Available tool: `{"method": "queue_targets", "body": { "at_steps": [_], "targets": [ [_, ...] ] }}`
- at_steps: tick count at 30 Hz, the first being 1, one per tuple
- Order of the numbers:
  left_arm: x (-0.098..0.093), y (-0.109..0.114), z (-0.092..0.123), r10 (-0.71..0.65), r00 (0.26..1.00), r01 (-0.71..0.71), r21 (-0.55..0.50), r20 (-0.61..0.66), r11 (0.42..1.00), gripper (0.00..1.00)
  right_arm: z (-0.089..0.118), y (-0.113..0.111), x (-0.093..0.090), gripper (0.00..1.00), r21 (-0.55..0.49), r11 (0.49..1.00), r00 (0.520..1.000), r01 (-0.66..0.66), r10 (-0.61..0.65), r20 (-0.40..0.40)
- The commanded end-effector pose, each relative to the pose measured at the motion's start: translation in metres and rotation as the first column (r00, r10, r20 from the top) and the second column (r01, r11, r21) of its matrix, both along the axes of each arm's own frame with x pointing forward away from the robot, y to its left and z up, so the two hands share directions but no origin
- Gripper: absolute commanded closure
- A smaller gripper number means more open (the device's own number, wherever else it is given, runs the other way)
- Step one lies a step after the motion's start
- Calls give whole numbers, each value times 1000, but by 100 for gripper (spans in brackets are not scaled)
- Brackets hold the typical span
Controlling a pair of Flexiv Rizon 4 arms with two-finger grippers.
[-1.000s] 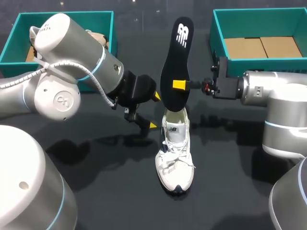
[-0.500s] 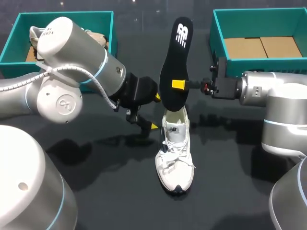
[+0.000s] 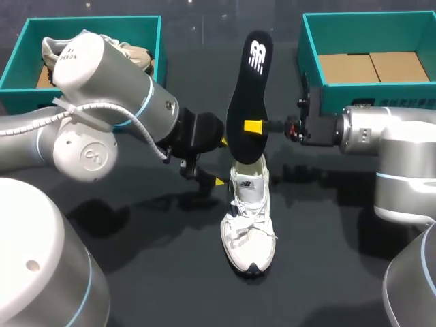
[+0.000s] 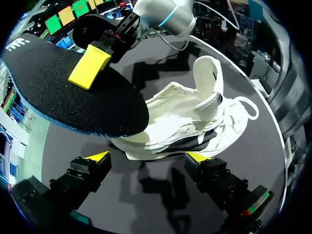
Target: Take the shoe out of the shoebox, open the shoe tongue, remove and reinsert the insole, then place the shoe into the shoebox
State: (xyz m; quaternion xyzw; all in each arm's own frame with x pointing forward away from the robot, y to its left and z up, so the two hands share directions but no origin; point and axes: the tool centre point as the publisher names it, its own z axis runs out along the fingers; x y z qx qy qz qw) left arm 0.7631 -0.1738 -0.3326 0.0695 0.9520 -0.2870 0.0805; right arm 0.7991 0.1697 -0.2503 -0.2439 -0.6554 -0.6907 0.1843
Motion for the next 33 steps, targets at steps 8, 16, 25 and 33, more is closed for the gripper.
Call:
{"method": "queue_targets", "body": {
  "at_steps": [8, 16, 25, 33],
  "targets": [
    [11, -7, -8, 13, 1000, -13, 14, -24, 1000, 0, -8, 2, 0, 100, 2, 1000, 1000, -17, 17, 3],
    [11, -9, -11, -3, 999, 4, 22, -45, 1000, 0, -9, 2, -1, 100, -1, 1000, 1000, -10, 10, 2],
    [11, -9, -12, -26, 998, 27, 21, -53, 999, 0, -11, 2, -2, 100, -3, 1000, 1000, 5, -5, 7],
    [11, -9, -12, -26, 998, 27, 21, -53, 999, 0, -11, 2, -2, 100, -3, 1000, 1000, 5, -5, 7]
  ]
}}
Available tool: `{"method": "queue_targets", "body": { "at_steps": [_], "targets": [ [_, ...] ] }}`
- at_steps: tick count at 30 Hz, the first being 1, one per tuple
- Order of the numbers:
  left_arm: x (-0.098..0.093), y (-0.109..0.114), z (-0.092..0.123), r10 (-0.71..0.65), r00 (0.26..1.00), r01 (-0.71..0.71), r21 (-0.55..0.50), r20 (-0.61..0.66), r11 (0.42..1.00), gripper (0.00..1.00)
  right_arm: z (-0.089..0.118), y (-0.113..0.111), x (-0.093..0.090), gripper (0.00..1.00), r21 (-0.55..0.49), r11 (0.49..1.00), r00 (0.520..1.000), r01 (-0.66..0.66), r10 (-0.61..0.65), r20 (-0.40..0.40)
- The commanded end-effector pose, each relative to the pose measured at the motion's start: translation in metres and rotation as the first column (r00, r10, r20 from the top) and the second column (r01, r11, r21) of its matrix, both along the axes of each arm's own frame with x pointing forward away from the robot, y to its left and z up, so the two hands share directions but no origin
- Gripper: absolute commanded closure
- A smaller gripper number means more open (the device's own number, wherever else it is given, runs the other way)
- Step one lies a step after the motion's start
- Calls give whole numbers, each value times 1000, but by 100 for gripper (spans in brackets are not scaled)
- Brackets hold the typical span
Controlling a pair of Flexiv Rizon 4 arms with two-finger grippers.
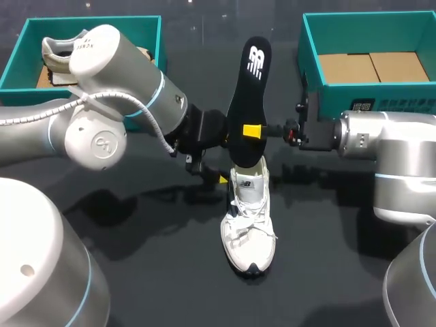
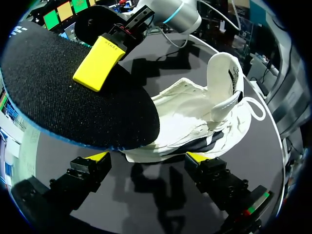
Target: Take the shoe out of the shoebox, open the shoe tongue, remove and reinsert the insole, then place the shoe into the shoebox
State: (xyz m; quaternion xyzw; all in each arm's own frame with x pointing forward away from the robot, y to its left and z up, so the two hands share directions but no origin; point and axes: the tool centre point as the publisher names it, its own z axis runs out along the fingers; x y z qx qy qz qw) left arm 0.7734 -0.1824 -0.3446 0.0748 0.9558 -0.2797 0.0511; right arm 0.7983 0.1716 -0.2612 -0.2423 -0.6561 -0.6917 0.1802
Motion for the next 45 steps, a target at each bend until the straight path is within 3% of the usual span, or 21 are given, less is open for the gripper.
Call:
{"method": "queue_targets", "body": {
  "at_steps": [1, 15, 27, 45],
  "targets": [
    [0, 0, 0, -1, 1000, 1, 0, 0, 1000, 0, 0, 0, -1, 100, -2, 1000, 1000, 1, -1, -1],
    [0, 0, 0, -1, 1000, 1, 0, 0, 1000, 0, -1, 2, 1, 100, -31, 999, 994, 42, -39, 101],
    [0, 0, 0, -1, 1000, 1, 0, 0, 1000, 0, -11, -8, -2, 100, -54, 996, 991, 70, -64, 116],
    [0, 0, 0, -1, 1000, 1, 0, 0, 1000, 0, -27, -5, -12, 100, -64, 997, 993, 44, -37, 111]
  ]
}}
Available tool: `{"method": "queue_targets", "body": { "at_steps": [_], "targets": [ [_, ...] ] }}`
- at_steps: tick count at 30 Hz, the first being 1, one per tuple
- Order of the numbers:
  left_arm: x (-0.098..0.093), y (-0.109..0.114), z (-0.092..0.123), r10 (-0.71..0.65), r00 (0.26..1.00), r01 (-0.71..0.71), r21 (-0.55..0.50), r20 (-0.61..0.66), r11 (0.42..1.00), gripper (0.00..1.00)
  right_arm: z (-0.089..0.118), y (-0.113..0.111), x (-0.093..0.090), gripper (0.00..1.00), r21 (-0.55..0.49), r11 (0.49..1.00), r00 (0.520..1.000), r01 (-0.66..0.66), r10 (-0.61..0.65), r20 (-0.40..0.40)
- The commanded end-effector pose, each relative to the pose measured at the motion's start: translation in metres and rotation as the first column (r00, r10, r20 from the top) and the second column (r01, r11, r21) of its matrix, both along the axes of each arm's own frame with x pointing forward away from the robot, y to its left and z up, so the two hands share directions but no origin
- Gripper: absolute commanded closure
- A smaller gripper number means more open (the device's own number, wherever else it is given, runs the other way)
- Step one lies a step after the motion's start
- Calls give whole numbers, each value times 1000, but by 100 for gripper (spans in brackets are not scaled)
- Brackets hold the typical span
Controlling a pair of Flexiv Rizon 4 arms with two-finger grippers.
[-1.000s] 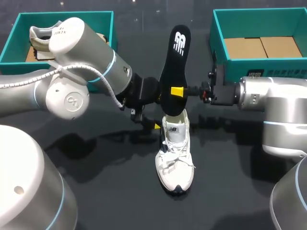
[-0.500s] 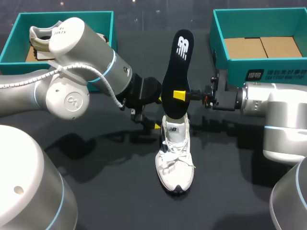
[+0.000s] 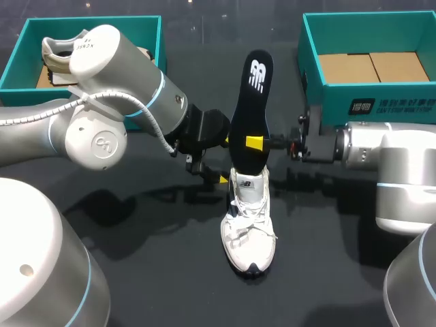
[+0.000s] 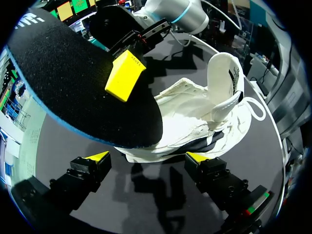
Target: Take the shoe out of the shoebox, open the shoe tongue, remove and reinsert the insole, then place the shoe into the shoebox
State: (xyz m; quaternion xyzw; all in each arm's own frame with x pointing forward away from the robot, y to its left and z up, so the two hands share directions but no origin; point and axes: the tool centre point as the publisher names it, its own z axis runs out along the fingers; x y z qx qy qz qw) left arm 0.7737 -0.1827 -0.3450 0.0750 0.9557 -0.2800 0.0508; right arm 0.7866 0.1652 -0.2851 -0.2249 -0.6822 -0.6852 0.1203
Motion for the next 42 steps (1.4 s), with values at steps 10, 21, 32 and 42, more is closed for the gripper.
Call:
{"method": "queue_targets", "body": {
  "at_steps": [10, 21, 32, 42],
  "targets": [
    [0, 0, 0, -1, 1000, 1, 1, 1, 1000, 0, -13, 3, -7, 100, -22, 1000, 1000, 8, -8, -7],
    [0, 0, 0, -1, 1000, 1, 1, 1, 1000, 0, -23, 9, -13, 100, -52, 998, 1000, 25, -25, -5],
    [0, 0, 0, -1, 1000, 1, 1, 1, 1000, 0, -33, 6, -20, 100, -87, 995, 999, 50, -51, -10],
    [0, 0, 0, -1, 1000, 1, 1, 1, 1000, 0, -43, 2, -26, 100, -112, 993, 998, 46, -50, -37]
  ]
}}
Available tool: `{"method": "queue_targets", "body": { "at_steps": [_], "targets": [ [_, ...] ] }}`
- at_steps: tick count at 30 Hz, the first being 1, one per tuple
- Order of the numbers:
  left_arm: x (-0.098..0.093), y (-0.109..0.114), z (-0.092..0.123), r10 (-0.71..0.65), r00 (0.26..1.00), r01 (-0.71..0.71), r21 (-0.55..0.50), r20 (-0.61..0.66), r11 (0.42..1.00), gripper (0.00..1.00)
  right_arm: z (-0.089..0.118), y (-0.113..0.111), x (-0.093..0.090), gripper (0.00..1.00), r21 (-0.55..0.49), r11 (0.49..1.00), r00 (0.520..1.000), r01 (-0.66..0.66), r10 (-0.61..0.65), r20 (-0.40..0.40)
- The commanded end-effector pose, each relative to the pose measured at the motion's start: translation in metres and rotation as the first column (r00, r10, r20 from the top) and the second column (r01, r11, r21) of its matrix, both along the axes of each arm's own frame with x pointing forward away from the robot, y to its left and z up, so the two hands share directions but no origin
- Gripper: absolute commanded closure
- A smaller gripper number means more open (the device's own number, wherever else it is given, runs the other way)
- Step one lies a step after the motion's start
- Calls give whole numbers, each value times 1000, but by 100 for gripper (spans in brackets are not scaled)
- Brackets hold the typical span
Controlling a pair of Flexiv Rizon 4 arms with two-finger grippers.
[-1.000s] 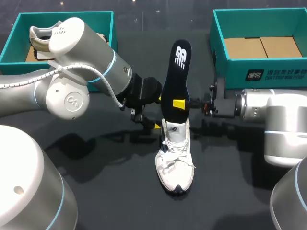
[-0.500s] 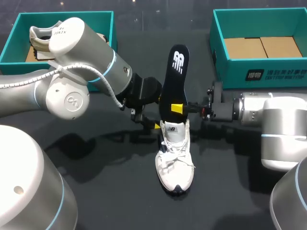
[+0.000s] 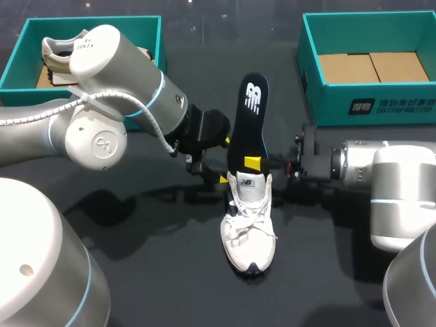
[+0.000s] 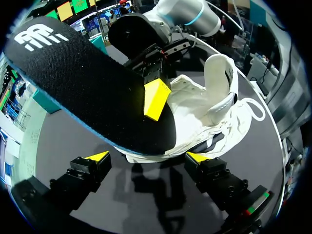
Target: Take the shoe out of the shoebox, open the shoe tongue, remove and reinsert the insole, then place the shoe into the shoebox
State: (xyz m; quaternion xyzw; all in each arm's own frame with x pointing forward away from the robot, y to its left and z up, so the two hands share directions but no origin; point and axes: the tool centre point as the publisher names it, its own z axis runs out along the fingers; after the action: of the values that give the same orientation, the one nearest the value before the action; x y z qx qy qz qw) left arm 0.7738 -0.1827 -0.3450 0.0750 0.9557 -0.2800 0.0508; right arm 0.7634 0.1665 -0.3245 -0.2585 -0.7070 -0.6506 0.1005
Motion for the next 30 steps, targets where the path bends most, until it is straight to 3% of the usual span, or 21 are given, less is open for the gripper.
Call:
{"method": "queue_targets", "body": {
  "at_steps": [1, 22, 30],
  "targets": [
    [0, 0, 0, -1, 1000, 1, 1, 1, 1000, 0, -4, 0, -4, 100, -17, 1000, 1000, -6, 6, -19],
    [0, 0, 0, -1, 1000, 1, 1, 1, 1000, 0, -37, -3, -27, 100, -48, 998, 990, -45, 38, -136],
    [0, 0, 0, -1, 1000, 1, 1, 1, 1000, 0, -31, 1, -26, 100, -24, 998, 992, -57, 54, -118]
  ]
}}
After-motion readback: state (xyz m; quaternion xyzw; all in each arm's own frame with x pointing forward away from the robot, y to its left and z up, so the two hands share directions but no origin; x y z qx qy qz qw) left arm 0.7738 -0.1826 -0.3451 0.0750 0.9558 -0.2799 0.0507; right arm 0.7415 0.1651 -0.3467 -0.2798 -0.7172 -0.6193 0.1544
